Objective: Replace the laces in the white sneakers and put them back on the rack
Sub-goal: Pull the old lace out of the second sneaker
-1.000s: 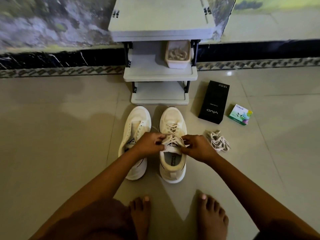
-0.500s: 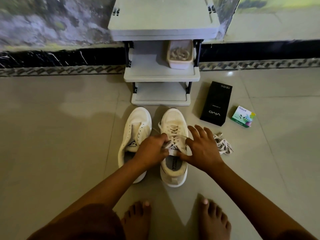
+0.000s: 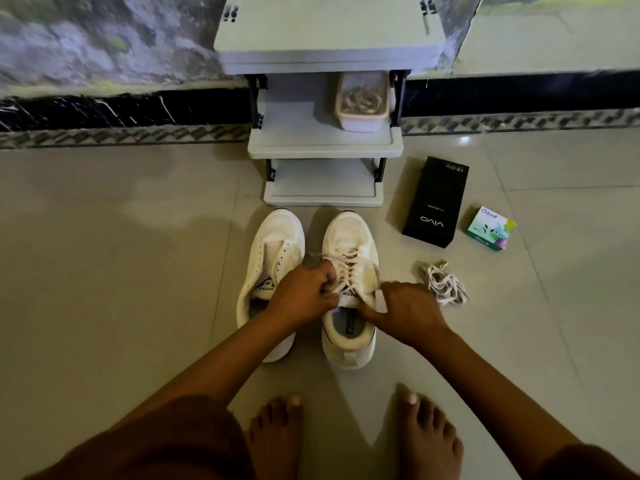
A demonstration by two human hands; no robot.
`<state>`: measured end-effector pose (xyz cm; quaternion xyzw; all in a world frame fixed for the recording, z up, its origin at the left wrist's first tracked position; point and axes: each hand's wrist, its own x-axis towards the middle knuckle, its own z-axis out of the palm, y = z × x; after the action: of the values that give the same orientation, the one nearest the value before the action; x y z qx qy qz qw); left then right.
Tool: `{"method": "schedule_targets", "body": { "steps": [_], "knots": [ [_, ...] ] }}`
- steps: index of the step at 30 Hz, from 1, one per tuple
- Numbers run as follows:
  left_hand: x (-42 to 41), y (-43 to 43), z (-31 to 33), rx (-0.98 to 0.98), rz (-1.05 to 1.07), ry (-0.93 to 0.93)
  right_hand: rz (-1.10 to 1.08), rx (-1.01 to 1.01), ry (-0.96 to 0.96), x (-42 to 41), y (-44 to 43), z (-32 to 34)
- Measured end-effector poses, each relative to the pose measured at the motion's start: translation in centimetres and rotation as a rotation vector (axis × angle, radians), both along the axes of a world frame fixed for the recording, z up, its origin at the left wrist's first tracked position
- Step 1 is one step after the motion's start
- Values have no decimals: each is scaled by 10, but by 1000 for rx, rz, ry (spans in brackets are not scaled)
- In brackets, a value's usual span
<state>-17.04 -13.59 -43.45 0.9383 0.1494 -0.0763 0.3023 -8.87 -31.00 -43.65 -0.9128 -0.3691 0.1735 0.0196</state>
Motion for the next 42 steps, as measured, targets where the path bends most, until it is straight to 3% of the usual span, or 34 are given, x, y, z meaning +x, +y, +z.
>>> {"method": "schedule_targets", "body": {
  "steps": [3, 7, 11, 16, 18, 24, 26, 29, 32, 34, 35, 37, 40, 42],
  "knots": [
    [1, -3, 3, 23, -3, -10, -100, -104, -48, -6, -1, 4],
    [4, -12, 9, 252, -114, -20, 68, 153, -18, -18, 8, -3],
    [-1, -17, 0, 532, -279, -366, -29, 238, 208, -20, 6, -11],
    [0, -12, -9, 628, -453, -453, -13, 219, 171, -23, 2, -21],
    [6, -11, -7, 545, -463, -478, -19, 211, 132, -23, 3, -26],
    [19, -18, 7, -329, 4, -198, -24, 187, 127, -21, -2, -32],
    [15, -21, 6, -395, 114, -199, -42, 157, 128, -21, 1, -34],
    [8, -19, 3, 4, 23, -317, -38, 137, 134, -23, 6, -33],
    [3, -14, 1, 538, -360, -521, -48, 142, 136, -23, 7, -28],
    [-1, -17, -2, 725, -514, -530, -52, 135, 140, -24, 8, -26],
    [-2, -20, -2, 743, -495, -494, -53, 132, 138, -25, 9, -25],
    [-1, -29, 1, 538, -257, -377, -54, 127, 132, -24, 9, -24],
    [8, -38, 14, -193, 229, -126, -31, 113, 116, -23, 9, -25],
    [11, -36, 11, -462, 378, -53, -29, 114, 109, -23, 8, -27]
  ]
}}
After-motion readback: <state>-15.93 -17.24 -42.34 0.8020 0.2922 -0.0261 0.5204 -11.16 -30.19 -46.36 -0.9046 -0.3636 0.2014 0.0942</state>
